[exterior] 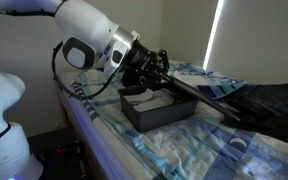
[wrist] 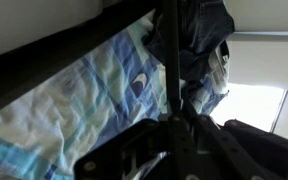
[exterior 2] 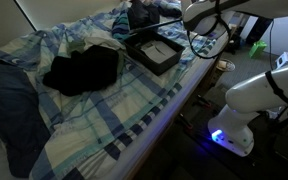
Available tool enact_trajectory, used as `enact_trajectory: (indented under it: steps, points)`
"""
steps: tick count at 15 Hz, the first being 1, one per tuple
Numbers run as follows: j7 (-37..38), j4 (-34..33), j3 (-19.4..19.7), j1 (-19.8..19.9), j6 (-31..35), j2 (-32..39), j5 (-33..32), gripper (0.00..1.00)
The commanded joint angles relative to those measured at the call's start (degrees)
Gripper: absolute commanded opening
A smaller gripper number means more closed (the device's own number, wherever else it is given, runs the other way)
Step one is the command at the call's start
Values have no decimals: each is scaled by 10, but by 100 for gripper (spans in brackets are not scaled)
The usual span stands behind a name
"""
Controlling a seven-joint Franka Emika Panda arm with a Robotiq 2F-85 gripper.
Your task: Remove the lid from the bowl and put it on the bed
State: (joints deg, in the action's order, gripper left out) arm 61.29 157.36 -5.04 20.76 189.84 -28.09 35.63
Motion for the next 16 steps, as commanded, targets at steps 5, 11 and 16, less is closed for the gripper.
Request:
enact_trajectory:
  steps: [5,11,16]
  points:
    - [16,4,-2,74,33,-17,38,4]
    - [13,16,-16,120,43,-26,60,4]
    - [-14,18,-40,97,-19,-32,67,1]
